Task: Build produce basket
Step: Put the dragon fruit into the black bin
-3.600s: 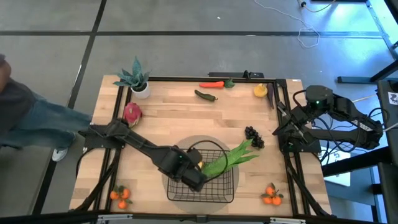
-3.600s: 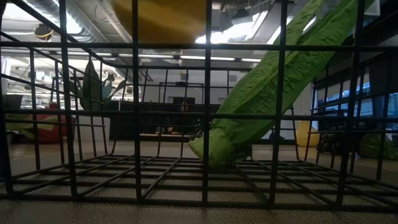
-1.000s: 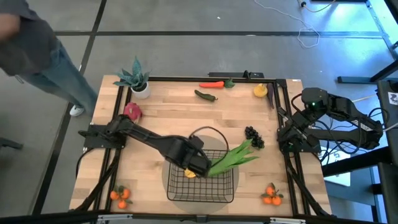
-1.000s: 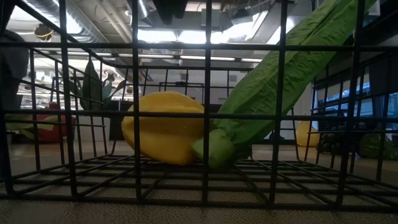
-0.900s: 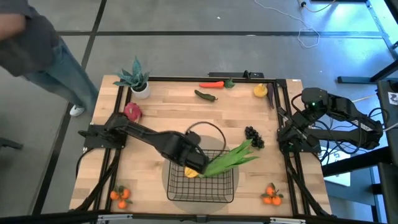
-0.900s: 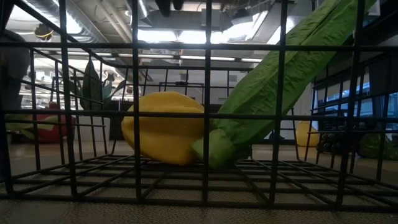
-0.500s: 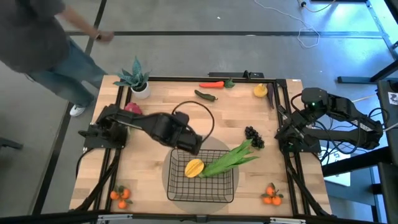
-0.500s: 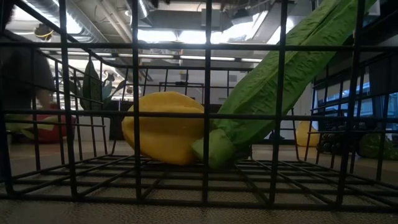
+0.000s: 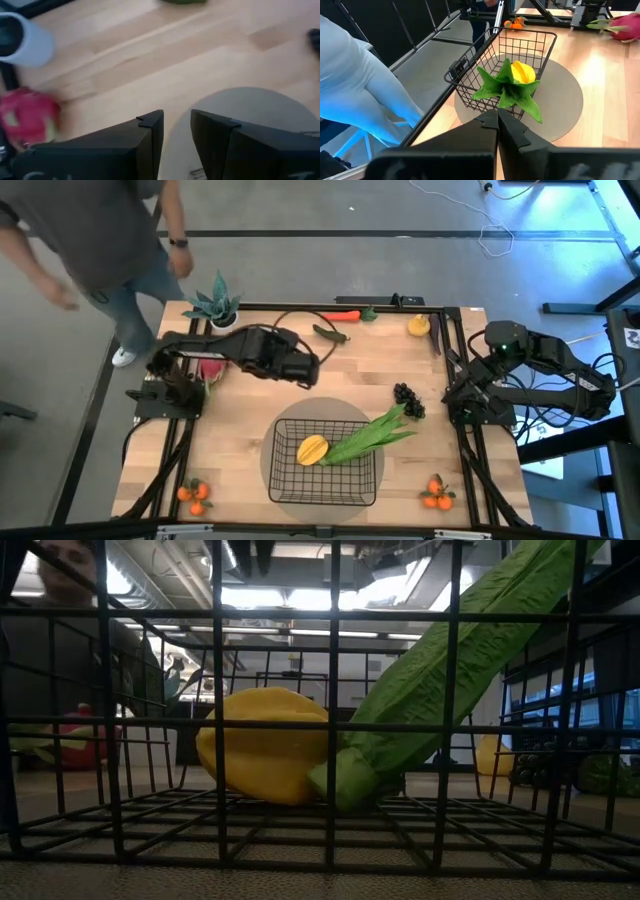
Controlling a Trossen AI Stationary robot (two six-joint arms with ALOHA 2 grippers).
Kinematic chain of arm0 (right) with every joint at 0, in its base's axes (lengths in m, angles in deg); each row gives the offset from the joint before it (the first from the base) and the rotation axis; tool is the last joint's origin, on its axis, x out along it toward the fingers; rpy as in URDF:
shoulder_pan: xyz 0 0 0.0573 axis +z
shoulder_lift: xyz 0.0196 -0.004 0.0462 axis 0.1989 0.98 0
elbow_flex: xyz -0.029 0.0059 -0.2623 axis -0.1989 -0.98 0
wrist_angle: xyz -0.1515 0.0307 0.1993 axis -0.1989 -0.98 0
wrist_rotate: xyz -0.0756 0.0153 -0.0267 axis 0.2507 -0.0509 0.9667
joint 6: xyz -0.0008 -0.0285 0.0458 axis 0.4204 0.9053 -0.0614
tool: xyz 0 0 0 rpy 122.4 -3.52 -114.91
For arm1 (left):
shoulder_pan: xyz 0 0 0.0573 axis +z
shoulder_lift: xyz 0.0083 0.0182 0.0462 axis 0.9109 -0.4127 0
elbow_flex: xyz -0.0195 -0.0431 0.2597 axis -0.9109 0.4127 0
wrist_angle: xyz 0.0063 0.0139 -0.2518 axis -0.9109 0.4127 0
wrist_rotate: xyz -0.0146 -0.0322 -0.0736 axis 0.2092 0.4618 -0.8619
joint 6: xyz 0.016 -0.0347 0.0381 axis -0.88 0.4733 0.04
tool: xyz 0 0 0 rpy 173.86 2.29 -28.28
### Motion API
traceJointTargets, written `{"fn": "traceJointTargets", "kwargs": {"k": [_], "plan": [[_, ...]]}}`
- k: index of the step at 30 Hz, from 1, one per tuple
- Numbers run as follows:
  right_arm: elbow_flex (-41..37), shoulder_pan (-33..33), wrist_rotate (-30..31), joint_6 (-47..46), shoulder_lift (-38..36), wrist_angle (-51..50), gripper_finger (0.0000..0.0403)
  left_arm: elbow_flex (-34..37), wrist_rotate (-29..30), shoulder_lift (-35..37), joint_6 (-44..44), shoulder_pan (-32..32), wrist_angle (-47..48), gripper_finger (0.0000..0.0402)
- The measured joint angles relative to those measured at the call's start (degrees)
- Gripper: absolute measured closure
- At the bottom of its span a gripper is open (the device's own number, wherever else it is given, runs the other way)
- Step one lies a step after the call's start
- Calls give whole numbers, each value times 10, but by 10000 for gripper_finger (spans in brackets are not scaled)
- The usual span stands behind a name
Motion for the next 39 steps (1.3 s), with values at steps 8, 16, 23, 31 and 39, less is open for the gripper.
{"fn": "traceJointTargets", "kwargs": {"k": [8, 16, 23, 31, 39], "plan": [[0, 0, 0, -4, 0, 4, 402, 189, -13, 135, 104, -11, 2, 317], [0, 0, 24, -7, 0, 26, 402, 355, -28, 223, 201, -12, 1, 317], [0, 0, 71, -58, 0, 29, 402, 466, -18, 237, 261, 23, 0, 317], [0, 0, 109, -81, 0, 45, 402, 582, -6, 231, 308, 81, -3, 317], [0, 0, 133, -95, 0, 48, 402, 650, 44, 232, 347, 110, -2, 317]]}}
